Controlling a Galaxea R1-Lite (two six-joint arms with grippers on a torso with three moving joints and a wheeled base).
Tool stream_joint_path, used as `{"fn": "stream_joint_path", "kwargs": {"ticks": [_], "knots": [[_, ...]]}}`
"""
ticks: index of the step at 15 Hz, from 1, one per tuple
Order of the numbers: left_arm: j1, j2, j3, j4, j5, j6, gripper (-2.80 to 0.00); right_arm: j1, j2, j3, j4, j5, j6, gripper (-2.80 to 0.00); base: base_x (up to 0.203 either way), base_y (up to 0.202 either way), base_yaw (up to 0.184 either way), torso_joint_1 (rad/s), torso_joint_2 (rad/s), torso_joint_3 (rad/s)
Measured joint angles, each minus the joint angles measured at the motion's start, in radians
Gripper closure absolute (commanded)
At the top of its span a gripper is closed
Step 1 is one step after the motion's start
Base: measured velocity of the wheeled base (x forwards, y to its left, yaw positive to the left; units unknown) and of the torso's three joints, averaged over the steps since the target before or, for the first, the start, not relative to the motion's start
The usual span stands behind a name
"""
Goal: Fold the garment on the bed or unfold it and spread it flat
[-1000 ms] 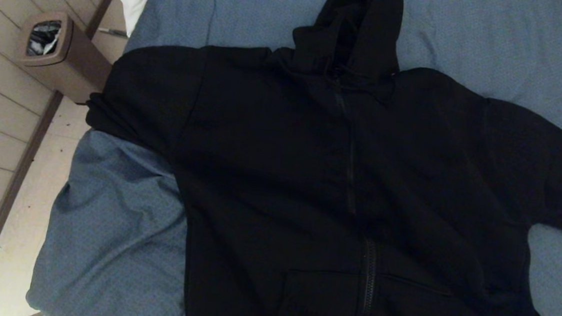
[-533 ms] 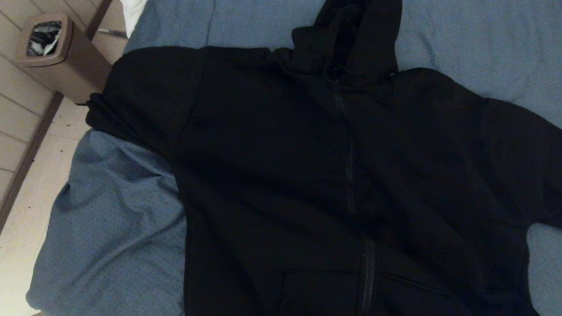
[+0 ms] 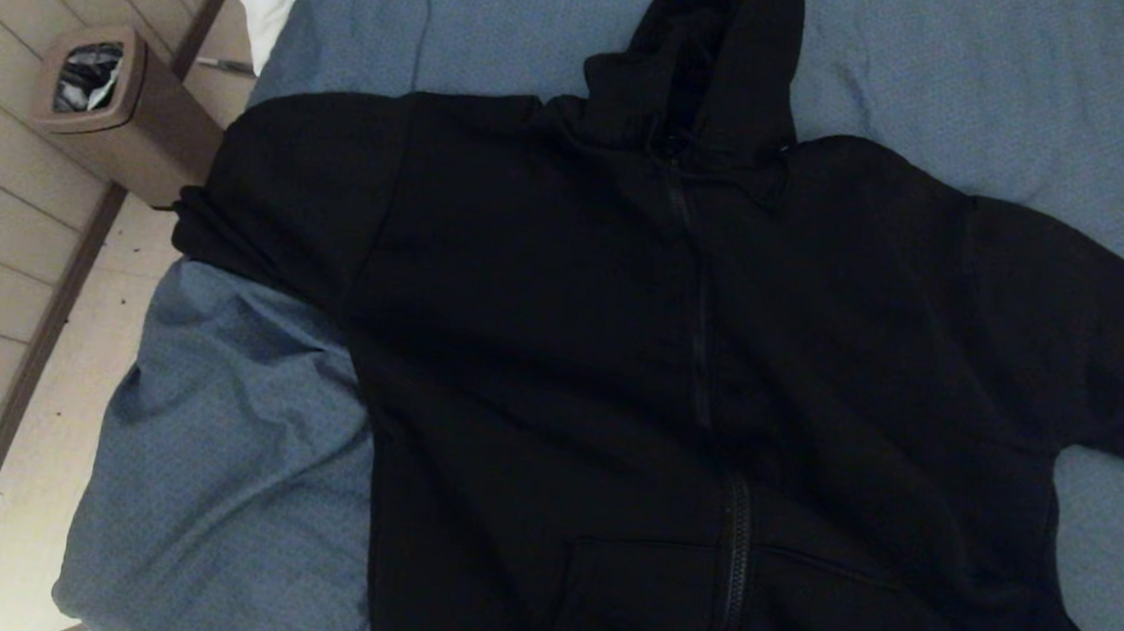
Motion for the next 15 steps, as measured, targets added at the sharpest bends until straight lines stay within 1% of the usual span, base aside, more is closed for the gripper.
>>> {"fn": "stream_joint_path", "kwargs": {"ticks": [1,3,4,15], "knots": [[0.0,-0.001,0.001,-0.003,0.005,-0.009,0.0,0.0,-0.002,0.001,0.003,0.0,0.043,0.0,0.0,0.0,0.0,0.0,0.0,0.0],[-0.001,-0.002,0.001,-0.003,0.006,-0.01,0.0,0.0,-0.003,0.002,0.041,-0.007,0.166,0.0,0.0,0.0,0.0,0.0,0.0,0.0],[-0.001,-0.002,0.001,-0.003,0.006,-0.011,0.0,0.0,-0.003,0.002,0.045,-0.01,0.196,0.0,0.0,0.0,0.0,0.0,0.0,0.0],[-0.001,-0.002,0.002,-0.004,0.007,-0.018,0.0,0.0,-0.003,0.002,0.047,-0.01,0.211,0.0,0.0,0.0,0.0,0.0,0.0,0.0]]}}
